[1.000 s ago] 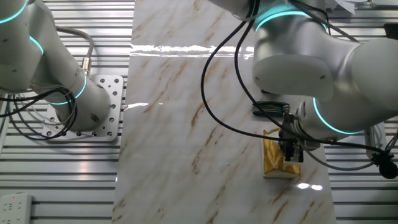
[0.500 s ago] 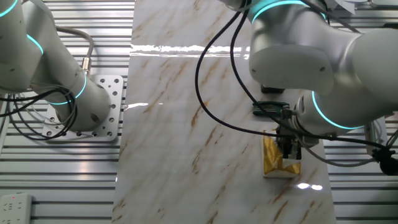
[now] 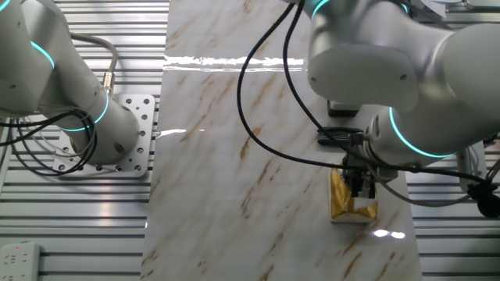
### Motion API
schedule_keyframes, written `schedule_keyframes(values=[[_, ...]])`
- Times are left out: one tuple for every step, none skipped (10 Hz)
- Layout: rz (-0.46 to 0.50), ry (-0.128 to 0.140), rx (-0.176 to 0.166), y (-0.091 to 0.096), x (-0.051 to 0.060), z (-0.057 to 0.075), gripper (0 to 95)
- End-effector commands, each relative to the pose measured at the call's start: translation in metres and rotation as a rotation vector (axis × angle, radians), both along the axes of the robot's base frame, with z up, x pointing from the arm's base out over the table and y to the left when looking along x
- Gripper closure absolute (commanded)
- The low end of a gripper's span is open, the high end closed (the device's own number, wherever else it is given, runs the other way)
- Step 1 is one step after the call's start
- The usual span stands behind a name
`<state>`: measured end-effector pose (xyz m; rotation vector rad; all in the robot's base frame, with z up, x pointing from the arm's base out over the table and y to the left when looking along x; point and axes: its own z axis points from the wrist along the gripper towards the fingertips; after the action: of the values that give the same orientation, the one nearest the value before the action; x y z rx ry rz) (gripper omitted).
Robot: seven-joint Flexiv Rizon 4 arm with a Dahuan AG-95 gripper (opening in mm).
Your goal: Pull out a napkin
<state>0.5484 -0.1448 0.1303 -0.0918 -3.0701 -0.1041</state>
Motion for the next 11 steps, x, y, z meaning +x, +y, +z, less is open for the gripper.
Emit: schedule_keyframes(values=[[0.004, 0.003, 0.000, -0.001, -0.003, 0.003, 95.0], [0.003, 0.005, -0.001, 0.000, -0.005, 0.006, 95.0], [0.001, 0.008, -0.003, 0.002, -0.006, 0.008, 95.0], [-0.002, 0.011, -0.005, 0.003, -0.008, 0.011, 95.0], [-0.002, 0.011, -0.005, 0.004, -0.010, 0.012, 95.0], [-0.002, 0.016, -0.005, 0.005, -0.012, 0.016, 95.0], [-0.002, 0.019, -0.006, 0.006, -0.015, 0.019, 95.0], [-0.001, 0.022, -0.006, 0.006, -0.017, 0.021, 95.0], [0.000, 0.025, -0.009, 0.006, -0.020, 0.024, 95.0], [0.001, 0.027, -0.011, 0.006, -0.022, 0.026, 95.0], [0.001, 0.028, -0.012, 0.007, -0.024, 0.028, 95.0]])
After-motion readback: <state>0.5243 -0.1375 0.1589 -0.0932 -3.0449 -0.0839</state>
